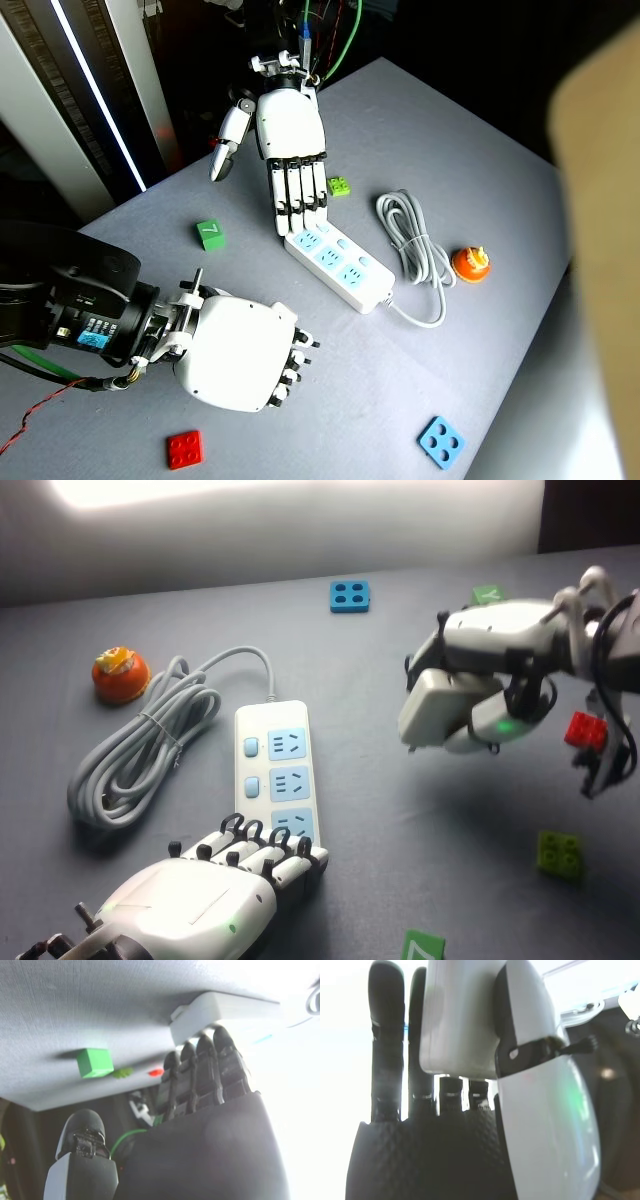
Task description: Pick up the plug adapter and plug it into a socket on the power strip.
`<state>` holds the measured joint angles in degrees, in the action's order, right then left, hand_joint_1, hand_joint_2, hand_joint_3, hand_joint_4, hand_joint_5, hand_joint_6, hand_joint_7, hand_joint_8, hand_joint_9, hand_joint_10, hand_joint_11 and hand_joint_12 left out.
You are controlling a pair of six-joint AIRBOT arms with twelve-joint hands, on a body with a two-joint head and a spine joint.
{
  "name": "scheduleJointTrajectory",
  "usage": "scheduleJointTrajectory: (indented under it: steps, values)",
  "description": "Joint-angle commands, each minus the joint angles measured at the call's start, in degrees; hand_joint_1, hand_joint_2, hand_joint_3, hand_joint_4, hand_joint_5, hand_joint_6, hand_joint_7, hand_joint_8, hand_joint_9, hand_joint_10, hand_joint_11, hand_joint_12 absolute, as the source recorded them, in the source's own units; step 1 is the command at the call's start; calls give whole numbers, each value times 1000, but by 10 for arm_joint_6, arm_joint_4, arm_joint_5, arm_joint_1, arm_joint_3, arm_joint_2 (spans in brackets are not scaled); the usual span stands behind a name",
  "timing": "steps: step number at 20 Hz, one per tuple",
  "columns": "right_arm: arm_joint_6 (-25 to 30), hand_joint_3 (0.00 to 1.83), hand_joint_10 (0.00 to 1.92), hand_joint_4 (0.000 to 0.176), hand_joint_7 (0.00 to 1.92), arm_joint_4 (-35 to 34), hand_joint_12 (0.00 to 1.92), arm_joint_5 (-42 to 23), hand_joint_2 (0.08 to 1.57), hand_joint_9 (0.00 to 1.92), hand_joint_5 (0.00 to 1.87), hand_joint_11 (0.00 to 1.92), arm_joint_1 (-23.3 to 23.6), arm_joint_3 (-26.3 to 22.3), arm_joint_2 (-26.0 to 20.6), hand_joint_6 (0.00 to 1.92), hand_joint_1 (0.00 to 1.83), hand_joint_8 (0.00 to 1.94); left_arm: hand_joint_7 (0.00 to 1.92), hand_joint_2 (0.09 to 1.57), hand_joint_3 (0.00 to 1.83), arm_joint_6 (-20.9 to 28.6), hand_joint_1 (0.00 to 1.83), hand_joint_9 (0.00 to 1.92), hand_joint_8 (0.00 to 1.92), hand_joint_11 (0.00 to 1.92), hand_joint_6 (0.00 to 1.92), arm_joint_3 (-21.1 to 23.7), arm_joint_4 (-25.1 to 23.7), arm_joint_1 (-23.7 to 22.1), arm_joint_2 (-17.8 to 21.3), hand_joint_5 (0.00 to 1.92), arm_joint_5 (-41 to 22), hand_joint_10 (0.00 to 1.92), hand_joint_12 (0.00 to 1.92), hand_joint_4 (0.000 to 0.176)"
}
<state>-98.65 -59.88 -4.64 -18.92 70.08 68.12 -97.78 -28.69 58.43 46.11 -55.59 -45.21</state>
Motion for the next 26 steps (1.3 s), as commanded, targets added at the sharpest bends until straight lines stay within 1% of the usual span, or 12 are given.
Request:
scheduleJointTrajectory:
  steps: [1, 2, 3, 4, 10, 12, 15, 16, 18, 20, 22, 26]
  values:
    - [-15, 0, 1043, 0, 982, 1, 1259, -30, 1145, 914, 878, 871, 17, -2, -6, 987, 1241, 1175, 154, 1150, 0, 8, 0, 147, 2, 0, 3, -3, 5, 1, -4, 162, 18, 5, 476, 0]
    - [-36, 0, 1009, 0, 995, 1, 1245, -20, 1140, 934, 882, 891, 28, -2, -8, 973, 1244, 1164, 166, 1150, 0, 8, 0, 156, 4, 0, 5, -4, 5, 1, -4, 175, 19, 6, 491, 0]
    - [-52, 2, 1223, 0, 978, 1, 1240, -11, 1124, 945, 881, 897, 36, -2, -9, 904, 1352, 1102, 171, 1153, 1, 8, 0, 159, 5, 0, 6, -5, 5, 1, -3, 179, 20, 6, 496, 0]
    - [-74, 1, 1285, 0, 971, 1, 1251, 0, 1127, 932, 869, 873, 48, -2, -9, 912, 1372, 1096, 157, 1150, 0, 7, 0, 153, 0, 0, 1, -5, 5, 2, -4, 170, 20, 3, 497, 0]
    - [-204, 0, 1372, 0, 901, 1, 1272, 33, 1160, 851, 811, 846, 97, 0, 6, 1008, 1365, 1180, 156, 1149, 1, 7, 0, 153, 0, 0, 0, 1, 4, 7, -8, 169, 20, 0, 489, 0]
    - [-218, 0, 1050, 0, 994, 0, 1260, 42, 1138, 914, 891, 871, 108, 0, 11, 949, 1251, 1169, 158, 1148, 0, 7, 0, 154, 3, 0, 1, 0, 4, 5, -7, 165, 20, 1, 489, 0]
    - [-215, 0, 985, 0, 1014, 0, 1229, 58, 1128, 948, 911, 893, 119, -10, 6, 921, 1252, 1144, 174, 1147, 0, 7, 0, 169, 8, 0, 5, -5, 4, 2, -9, 176, 20, 6, 491, 0]
    - [-216, 9, 1268, 0, 948, 0, 1241, 61, 1139, 886, 850, 878, 123, -17, 0, 964, 1346, 1137, 167, 1147, 0, 7, 0, 165, 3, 0, 3, -5, 4, 1, -10, 176, 20, 3, 509, 0]
    - [-218, 0, 1364, 0, 901, 0, 1256, 63, 1161, 853, 802, 873, 131, -34, -9, 1015, 1364, 1191, 173, 1151, 1, 7, 0, 171, 2, 0, 4, -2, 5, 0, -10, 186, 22, 3, 525, 0]
    - [-241, 0, 1330, 0, 969, 0, 1261, 66, 1131, 911, 873, 868, 144, -44, -12, 882, 1377, 1103, 170, 1150, 0, 7, 0, 161, 1, 0, 1, -1, 5, 1, -10, 178, 25, 0, 491, 0]
    - [-271, 0, 1022, 0, 1034, 0, 1217, 75, 1120, 950, 926, 906, 152, -49, -12, 876, 1269, 1120, 148, 1150, 0, 7, 0, 143, 0, 0, 0, -2, 5, 3, -8, 155, 25, 0, 450, 0]
    - [-335, 1, 1338, 0, 980, 0, 1249, 78, 1133, 910, 856, 868, 142, -49, -5, 869, 1374, 1090, 152, 1149, 0, 7, 0, 143, 3, 0, 1, -3, 5, 3, -7, 166, 25, 1, 463, 0]
